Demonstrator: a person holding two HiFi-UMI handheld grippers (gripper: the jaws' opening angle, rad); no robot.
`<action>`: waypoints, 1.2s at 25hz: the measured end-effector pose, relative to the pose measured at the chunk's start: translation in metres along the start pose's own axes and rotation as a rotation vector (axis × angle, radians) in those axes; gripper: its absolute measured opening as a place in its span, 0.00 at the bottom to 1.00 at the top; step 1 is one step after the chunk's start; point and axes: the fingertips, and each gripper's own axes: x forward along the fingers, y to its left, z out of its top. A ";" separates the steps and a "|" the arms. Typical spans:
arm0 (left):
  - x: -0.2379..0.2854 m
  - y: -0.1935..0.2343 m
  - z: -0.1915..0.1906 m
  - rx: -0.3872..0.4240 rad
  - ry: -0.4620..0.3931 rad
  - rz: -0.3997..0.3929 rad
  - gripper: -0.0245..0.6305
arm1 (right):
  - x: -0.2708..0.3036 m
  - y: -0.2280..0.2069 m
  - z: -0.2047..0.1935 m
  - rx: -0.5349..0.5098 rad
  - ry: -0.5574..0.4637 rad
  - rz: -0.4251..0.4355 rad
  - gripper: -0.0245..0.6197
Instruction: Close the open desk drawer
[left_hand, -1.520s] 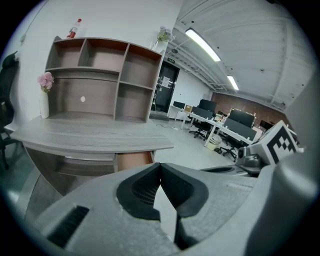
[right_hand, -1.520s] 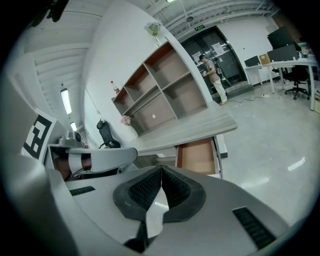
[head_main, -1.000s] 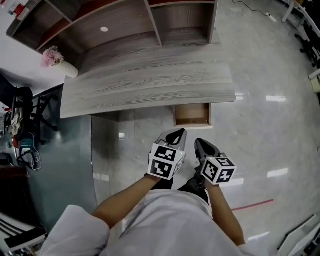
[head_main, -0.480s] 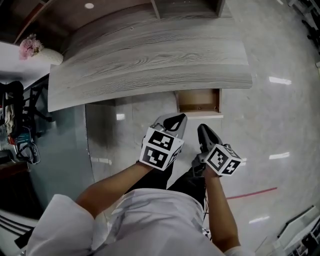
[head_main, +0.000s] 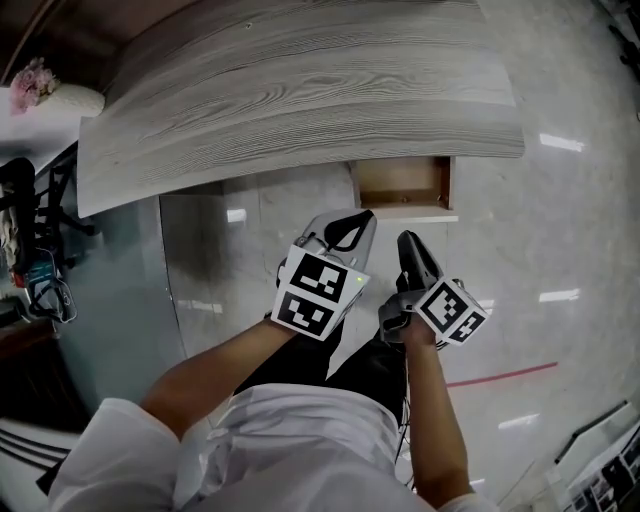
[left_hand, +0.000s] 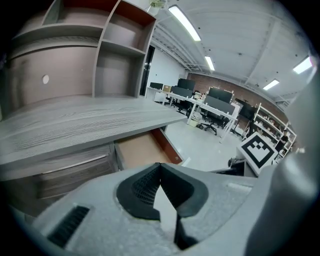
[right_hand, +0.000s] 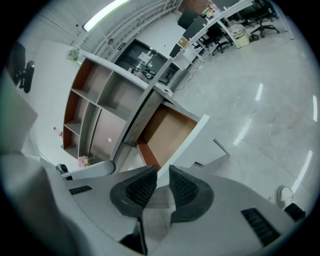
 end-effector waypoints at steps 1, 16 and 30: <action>-0.001 0.002 -0.002 -0.001 0.000 0.002 0.04 | 0.001 -0.001 0.000 0.024 -0.008 0.009 0.13; -0.005 0.020 -0.019 -0.006 0.007 0.030 0.04 | 0.037 -0.028 -0.001 0.345 -0.116 0.038 0.37; -0.004 0.025 -0.023 -0.003 0.020 0.026 0.04 | 0.060 -0.041 0.007 0.494 -0.188 0.018 0.36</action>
